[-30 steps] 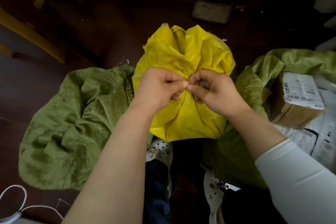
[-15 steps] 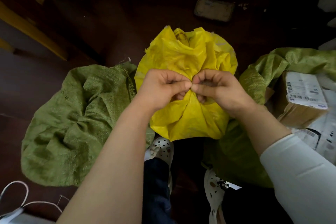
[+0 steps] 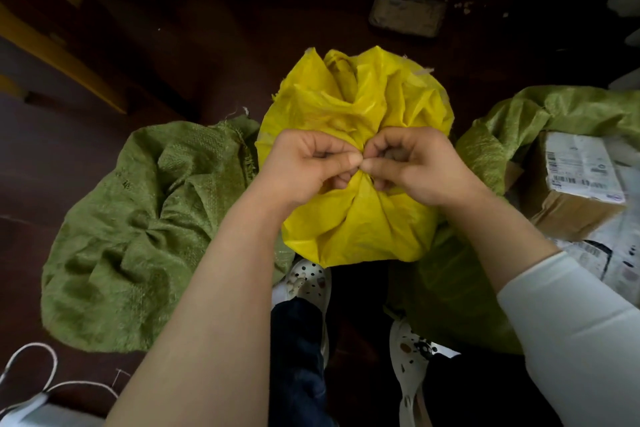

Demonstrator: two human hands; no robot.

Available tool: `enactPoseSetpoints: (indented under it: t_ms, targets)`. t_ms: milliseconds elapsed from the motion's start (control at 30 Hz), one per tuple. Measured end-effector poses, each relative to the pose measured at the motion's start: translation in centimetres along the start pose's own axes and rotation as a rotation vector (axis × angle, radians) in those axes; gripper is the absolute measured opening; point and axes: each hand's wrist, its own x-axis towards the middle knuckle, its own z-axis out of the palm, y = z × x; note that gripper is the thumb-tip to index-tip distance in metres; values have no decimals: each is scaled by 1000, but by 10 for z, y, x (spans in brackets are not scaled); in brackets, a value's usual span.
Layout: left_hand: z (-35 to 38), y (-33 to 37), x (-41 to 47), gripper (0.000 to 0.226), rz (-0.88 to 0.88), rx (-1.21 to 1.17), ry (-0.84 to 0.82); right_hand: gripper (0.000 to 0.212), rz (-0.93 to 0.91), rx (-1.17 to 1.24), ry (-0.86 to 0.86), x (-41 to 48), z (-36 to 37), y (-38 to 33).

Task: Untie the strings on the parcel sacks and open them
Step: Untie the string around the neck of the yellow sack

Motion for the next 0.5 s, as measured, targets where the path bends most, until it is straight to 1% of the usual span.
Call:
enactPoseSetpoints:
  t_ms: [33, 67, 100, 133, 167, 233, 267, 300, 367, 433, 467, 500]
  targets:
    - [-1, -1, -1, 6, -25, -28, -19, 14, 92, 203, -35, -1, 0, 1]
    - [-2, -2, -1, 7, -38, -38, -30, 14, 143, 329, -39, -1, 1, 3]
    - [-1, -2, 0, 7, -39, -33, -26, 14, 154, 370, -23, 0, 2, 4]
    - [-1, -1, 0, 6, -31, -9, -8, 12, 128, 327, 9, -1, 5, 4]
    - [1, 0, 1, 5, -13, 42, 20, 10, 66, 190, 71, 0, 7, 4]
    - [3, 1, 4, 6, 34, 190, 82, 3, -138, -246, 233, 0, 11, 5]
    - [4, 1, 6, 13, 53, 253, 116, 10, -233, -432, 315, 0, 14, 6]
    - [5, 1, 7, 21, 69, 299, 147, 15, -292, -542, 366, -1, 17, 5]
    - [6, 2, 7, 26, 92, 346, 170, 20, -313, -602, 390, -3, 19, 2]
    - [6, 5, 4, 17, 81, 318, 126, 17, -295, -584, 318, -2, 16, 1]
    - [4, 7, 2, 10, 64, 247, 84, 11, -269, -479, 251, -1, 12, 1]
    - [2, 8, 1, 5, 43, 159, 47, 3, -204, -303, 166, 0, 8, 1]
